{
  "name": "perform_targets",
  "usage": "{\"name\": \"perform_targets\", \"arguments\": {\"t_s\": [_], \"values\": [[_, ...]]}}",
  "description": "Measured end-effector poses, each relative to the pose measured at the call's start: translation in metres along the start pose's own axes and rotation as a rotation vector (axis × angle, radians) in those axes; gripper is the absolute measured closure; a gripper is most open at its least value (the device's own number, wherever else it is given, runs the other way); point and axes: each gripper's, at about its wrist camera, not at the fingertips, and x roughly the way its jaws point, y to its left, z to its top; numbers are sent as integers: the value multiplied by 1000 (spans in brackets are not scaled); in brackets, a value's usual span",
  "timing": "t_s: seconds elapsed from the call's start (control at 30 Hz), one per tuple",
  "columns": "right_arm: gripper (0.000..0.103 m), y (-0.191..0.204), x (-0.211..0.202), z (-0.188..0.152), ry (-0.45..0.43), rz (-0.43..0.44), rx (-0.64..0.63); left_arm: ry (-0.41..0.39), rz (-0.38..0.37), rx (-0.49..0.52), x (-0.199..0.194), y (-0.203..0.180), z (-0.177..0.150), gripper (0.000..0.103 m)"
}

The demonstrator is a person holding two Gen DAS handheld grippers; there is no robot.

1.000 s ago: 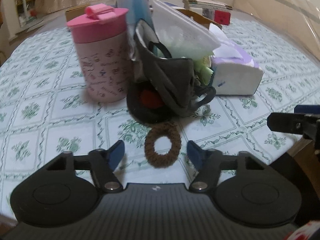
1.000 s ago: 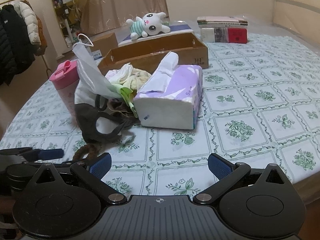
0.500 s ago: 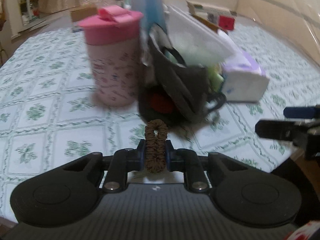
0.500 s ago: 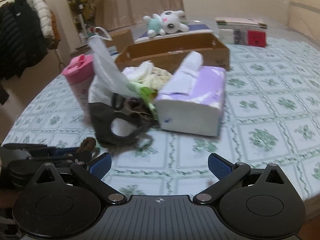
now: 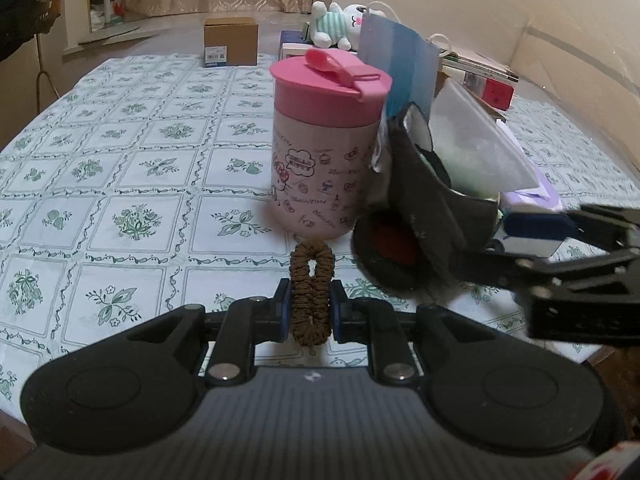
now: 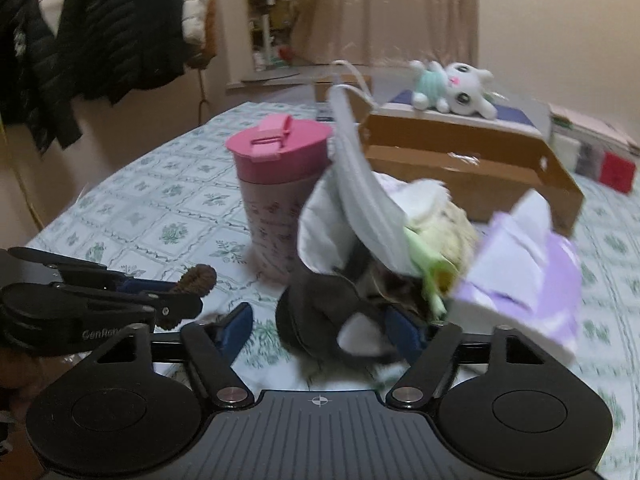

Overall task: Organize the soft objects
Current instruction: 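Carry the hair tie toward the cardboard box while the right tool carries the black mask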

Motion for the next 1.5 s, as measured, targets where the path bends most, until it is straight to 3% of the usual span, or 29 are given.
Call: {"name": "perform_targets", "arguments": {"t_s": [0.1,0.13,0.27,0.93,1.23,1.5], "values": [[42,7,15,4,11,-17,-44,5,-5,-8,1,2,-2,86],[50,10,18,5,11,-25,-56,7,-8,-11,2,3,-2,86],[93,17,21,6,7,-56,-98,7,-12,-18,0,6,-4,86],[95,39,-94,36,-241,-36,-143,-90,3,-21,-65,2,-6,86],[95,5,-145,41,-300,-89,-71,-118,-70,36,-79,-12,15,86],[95,-50,-167,60,-317,-130,-11,-144,-169,138,-78,-31,70,86]]}}
